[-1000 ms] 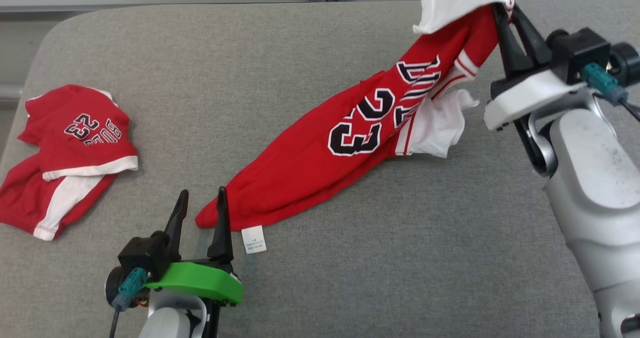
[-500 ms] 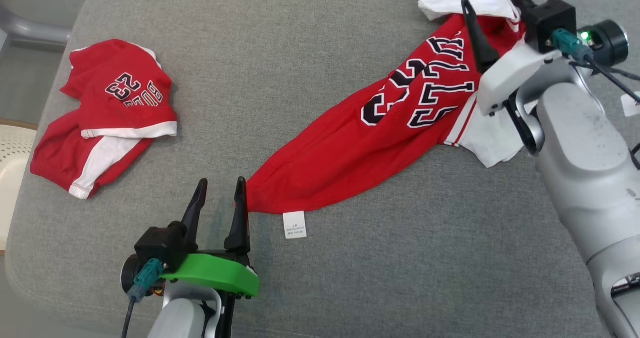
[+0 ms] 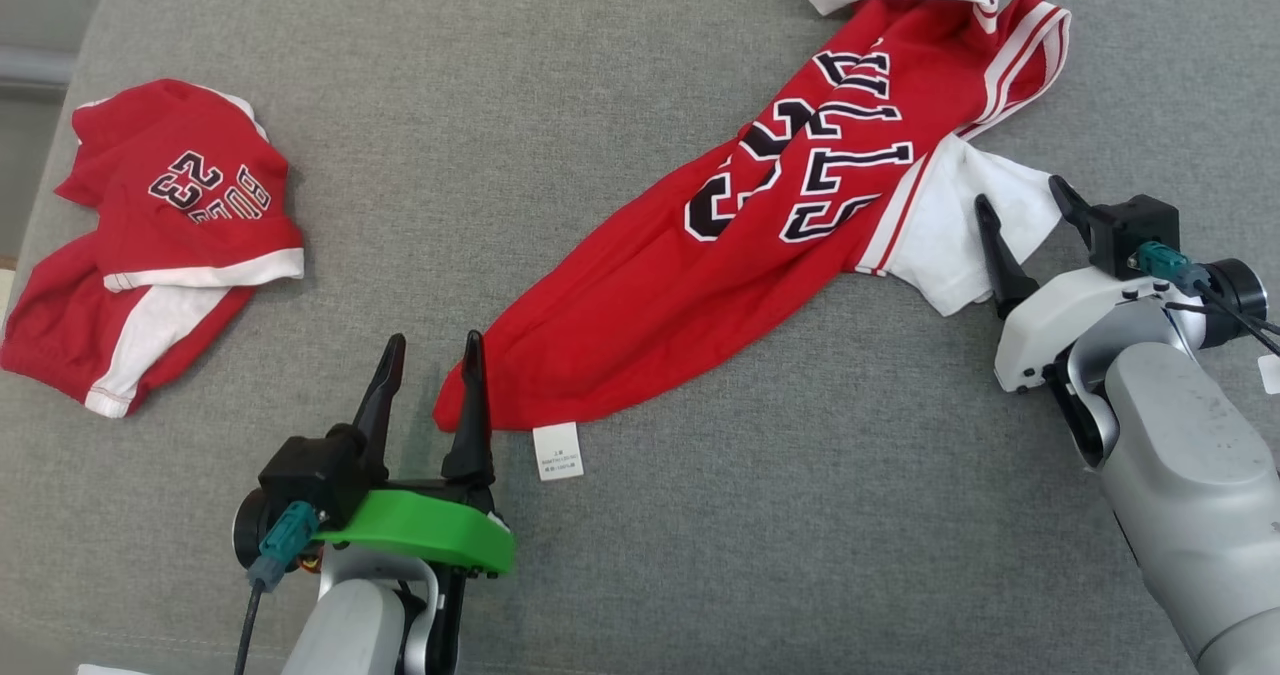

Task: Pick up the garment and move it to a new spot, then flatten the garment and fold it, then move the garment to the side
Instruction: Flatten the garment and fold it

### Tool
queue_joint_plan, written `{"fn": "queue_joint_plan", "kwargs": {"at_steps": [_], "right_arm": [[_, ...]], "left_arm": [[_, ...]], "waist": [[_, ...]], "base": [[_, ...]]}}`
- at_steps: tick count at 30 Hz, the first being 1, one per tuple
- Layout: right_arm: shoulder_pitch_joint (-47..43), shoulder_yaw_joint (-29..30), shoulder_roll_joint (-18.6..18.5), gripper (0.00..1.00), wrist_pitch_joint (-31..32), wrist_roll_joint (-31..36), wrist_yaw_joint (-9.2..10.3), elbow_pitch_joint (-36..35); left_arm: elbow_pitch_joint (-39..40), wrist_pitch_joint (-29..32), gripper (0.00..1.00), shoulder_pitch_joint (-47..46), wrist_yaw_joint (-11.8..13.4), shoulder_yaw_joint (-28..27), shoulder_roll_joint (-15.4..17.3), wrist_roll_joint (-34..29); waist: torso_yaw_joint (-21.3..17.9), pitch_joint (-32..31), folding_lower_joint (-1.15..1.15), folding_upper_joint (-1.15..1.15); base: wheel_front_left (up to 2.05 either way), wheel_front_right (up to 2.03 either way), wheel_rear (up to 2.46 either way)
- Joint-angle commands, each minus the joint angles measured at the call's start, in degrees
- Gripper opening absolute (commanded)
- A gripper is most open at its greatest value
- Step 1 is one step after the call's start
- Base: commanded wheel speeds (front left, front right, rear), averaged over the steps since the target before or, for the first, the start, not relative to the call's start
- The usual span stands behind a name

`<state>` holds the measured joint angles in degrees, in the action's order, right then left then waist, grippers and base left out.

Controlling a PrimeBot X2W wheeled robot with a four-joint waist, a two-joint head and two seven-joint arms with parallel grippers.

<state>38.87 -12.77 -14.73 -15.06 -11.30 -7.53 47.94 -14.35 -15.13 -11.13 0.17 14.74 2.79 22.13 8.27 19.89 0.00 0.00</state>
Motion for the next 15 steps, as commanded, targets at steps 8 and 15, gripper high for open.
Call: {"fn": "queue_joint_plan", "kwargs": {"at_steps": [8, 15], "right_arm": [[3.4, 4.1, -0.6, 0.22, 0.0, 3.5, 0.09, 6.8], [0.8, 7.1, -0.1, 0.00, 0.0, 3.0, 0.10, 6.3]], "left_arm": [[0.1, 0.0, 1.00, -1.4, 0.0, -0.3, 0.2, -1.3], [-0.7, 0.0, 1.00, 0.4, -0.3, -2.1, 0.2, -2.0]], "waist": [[1.3, 2.2, 0.00, 0.00], [-0.2, -0.4, 0.00, 0.00]], "base": [[0.00, 0.00, 0.00], [0.00, 0.00, 0.00]]}}
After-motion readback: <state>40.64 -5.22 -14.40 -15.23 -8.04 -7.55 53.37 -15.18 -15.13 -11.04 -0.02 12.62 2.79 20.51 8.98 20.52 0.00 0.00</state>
